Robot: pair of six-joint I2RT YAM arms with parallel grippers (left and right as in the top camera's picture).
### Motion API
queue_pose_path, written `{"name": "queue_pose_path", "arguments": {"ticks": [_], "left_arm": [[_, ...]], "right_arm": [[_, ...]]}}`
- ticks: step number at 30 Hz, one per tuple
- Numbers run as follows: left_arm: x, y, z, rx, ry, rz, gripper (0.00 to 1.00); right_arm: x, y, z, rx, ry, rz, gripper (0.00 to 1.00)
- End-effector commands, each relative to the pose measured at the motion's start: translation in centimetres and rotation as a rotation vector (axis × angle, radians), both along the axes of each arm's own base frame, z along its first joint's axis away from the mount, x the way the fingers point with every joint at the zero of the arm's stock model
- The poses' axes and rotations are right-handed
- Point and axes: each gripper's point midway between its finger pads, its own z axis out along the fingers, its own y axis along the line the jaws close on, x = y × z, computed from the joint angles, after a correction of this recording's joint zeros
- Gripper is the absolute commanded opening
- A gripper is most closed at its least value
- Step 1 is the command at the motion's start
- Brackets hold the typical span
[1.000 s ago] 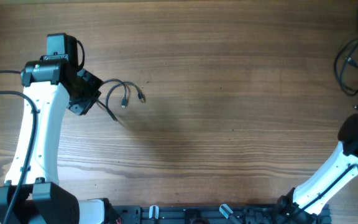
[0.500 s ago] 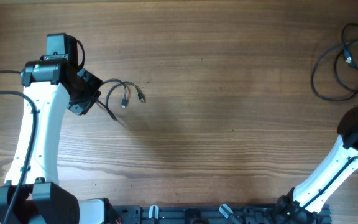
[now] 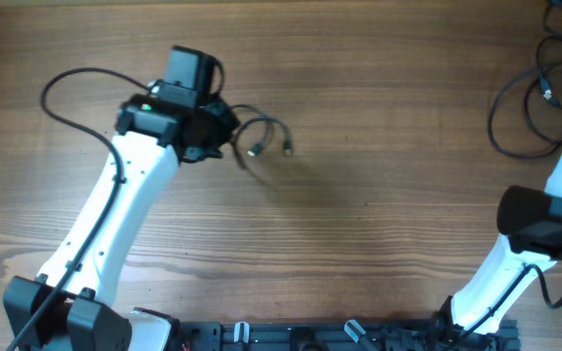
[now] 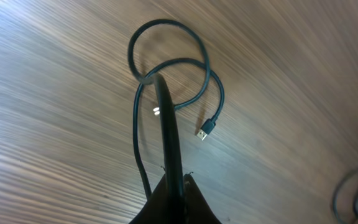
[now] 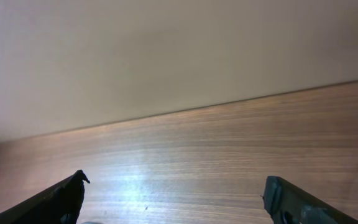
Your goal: Untangle cables
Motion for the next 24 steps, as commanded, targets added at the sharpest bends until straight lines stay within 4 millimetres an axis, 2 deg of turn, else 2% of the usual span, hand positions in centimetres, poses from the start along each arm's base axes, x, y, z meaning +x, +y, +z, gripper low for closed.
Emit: {"name": "queue_pose_path", "arguments": {"ticks": [1,4,9,17,18,20,22,24], "left_arm": [[-0.2,-3.2,0.2,-0.031,-0.029,-0.060,0.06],[-0.2,-4.4,0.4,-0.040,-0.050,-0.089,0.06],[-0.2,-4.5,0.4,-0.041,-0.051,-0.090,0.09],[-0.2,-4.5,0.4,-0.040,-0.050,-0.092,0.43],[-0.2,-4.5,0.4,-0.040,-0.050,-0.092,0.50],[-0.2,-4.4,0.4,-0.037,-0.052,-0.090,0.71],[0.3,-3.4,0.5,0.007,-0.071,-0.066,0.90],[0.8,-2.2,1.1,0.002,-0.088,-0.035,0.96]], "right_arm": [[-0.3,1.0,0.5,-0.016,-0.020,0.050,0.95],[-0.6,1.1,0.1,-0.011,0.003,0.050,0.95],[-0.9,1.1,-0.2,-0.006,0.021,0.049,0.96],[-1.2,1.2,-0.6,-0.002,0.042,0.050,0.97],[-1.2,1.2,-0.6,-0.002,0.042,0.050,0.97],[-1.3,1.2,-0.7,0.002,0.050,0.050,0.98],[-1.3,1.5,-1.2,0.024,0.073,0.041,0.98],[-1.5,1.6,-1.7,0.027,0.094,0.043,0.99]]}}
